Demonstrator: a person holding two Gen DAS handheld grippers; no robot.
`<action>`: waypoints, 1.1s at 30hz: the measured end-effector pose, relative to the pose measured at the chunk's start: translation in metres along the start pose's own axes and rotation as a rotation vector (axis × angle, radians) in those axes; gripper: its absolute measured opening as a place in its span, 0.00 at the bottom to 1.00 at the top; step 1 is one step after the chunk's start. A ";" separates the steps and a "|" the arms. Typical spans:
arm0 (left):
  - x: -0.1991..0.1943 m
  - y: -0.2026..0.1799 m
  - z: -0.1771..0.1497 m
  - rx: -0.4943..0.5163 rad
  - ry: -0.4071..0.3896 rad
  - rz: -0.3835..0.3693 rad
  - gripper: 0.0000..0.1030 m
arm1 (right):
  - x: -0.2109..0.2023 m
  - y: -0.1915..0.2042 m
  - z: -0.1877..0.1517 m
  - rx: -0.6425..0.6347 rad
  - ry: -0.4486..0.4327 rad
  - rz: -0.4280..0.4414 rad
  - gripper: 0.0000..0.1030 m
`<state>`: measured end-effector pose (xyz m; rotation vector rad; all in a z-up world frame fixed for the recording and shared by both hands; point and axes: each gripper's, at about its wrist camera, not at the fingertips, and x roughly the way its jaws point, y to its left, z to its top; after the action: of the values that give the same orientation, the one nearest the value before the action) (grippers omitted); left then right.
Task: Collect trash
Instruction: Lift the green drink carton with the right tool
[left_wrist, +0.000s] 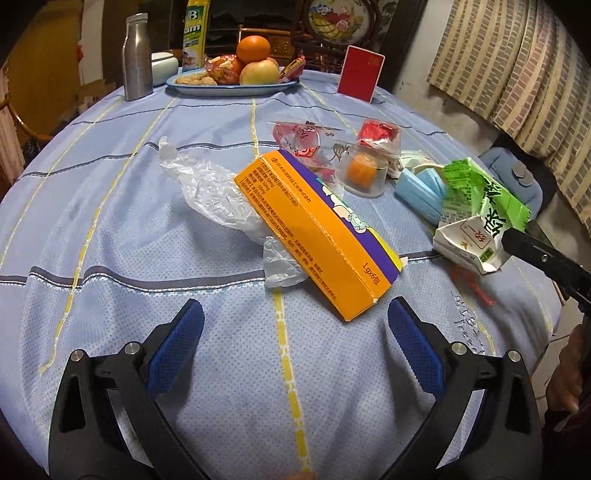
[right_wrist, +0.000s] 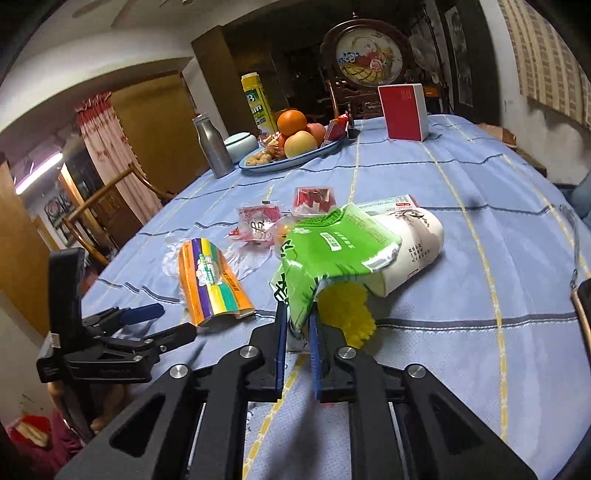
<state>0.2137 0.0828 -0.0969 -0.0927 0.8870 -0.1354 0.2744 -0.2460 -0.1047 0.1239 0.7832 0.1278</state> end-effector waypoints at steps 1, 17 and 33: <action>0.000 -0.001 0.000 0.003 0.002 0.007 0.93 | 0.002 0.002 0.002 -0.008 -0.007 0.001 0.29; -0.015 -0.023 0.017 0.018 -0.042 -0.029 0.93 | -0.065 -0.024 0.002 0.085 -0.213 0.028 0.11; 0.007 0.008 0.021 0.087 0.072 0.287 0.93 | -0.103 -0.072 -0.020 0.191 -0.262 0.035 0.11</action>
<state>0.2355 0.0903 -0.0900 0.1217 0.9557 0.0911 0.1936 -0.3325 -0.0587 0.3295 0.5300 0.0679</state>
